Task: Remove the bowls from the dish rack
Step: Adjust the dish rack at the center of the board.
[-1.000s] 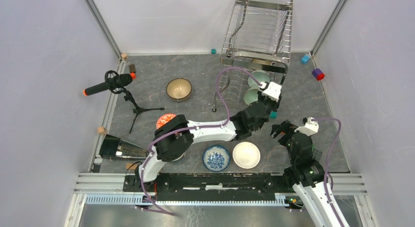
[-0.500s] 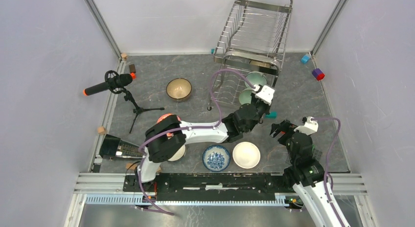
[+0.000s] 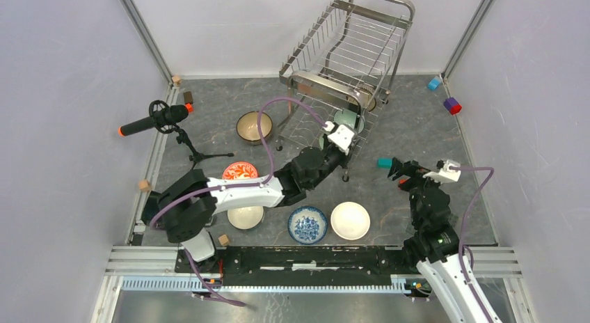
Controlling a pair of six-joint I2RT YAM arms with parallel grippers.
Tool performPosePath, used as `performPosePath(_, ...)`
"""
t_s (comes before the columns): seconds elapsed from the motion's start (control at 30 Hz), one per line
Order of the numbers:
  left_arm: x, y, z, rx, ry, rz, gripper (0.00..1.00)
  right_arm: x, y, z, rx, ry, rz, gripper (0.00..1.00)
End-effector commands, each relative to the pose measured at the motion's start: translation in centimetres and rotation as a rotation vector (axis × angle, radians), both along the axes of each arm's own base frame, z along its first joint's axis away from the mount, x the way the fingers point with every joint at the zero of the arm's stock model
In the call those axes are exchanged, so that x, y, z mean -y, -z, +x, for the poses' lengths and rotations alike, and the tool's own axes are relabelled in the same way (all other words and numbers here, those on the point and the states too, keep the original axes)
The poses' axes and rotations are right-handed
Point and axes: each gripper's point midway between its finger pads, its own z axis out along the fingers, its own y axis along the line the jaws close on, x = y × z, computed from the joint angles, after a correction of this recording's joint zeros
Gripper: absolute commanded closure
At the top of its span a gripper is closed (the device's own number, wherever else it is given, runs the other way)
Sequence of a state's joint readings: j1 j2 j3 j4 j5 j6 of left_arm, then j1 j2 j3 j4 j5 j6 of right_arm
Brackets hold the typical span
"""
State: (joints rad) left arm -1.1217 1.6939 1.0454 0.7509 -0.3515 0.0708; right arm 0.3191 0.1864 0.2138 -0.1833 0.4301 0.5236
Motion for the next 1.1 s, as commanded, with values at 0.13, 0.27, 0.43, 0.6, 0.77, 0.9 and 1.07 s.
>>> performPosePath(0.13,-2.4,-1.3,-3.0,-0.001,0.123,0.010,0.98,2.6,-9.9,3.2,0.451,0.200,-0.009,0.12)
performPosePath(0.27,-3.1,-1.1,-3.9,-0.013,0.152,0.017,0.98,2.1,-12.5,6.2,0.494,0.216,-0.148,0.12)
performPosePath(0.43,-4.0,-0.7,-4.6,-0.027,0.161,0.014,0.98,1.1,-14.5,11.2,0.478,0.220,-0.353,0.10)
performPosePath(0.6,-4.5,0.0,-5.1,-0.039,0.173,0.036,0.98,1.4,-15.1,16.3,0.477,0.181,-0.378,0.12)
performPosePath(0.77,-4.6,0.0,-5.4,-0.045,0.185,0.039,0.98,1.7,-14.8,21.2,0.449,0.148,-0.401,0.14)
performPosePath(0.9,-4.7,-0.8,-5.7,-0.051,0.195,0.015,0.98,1.0,-14.6,24.7,0.447,0.111,-0.430,0.14)
performPosePath(1.07,-4.9,-0.6,-5.9,-0.057,0.199,0.018,0.98,0.9,-14.4,28.8,0.420,0.119,-0.428,0.14)
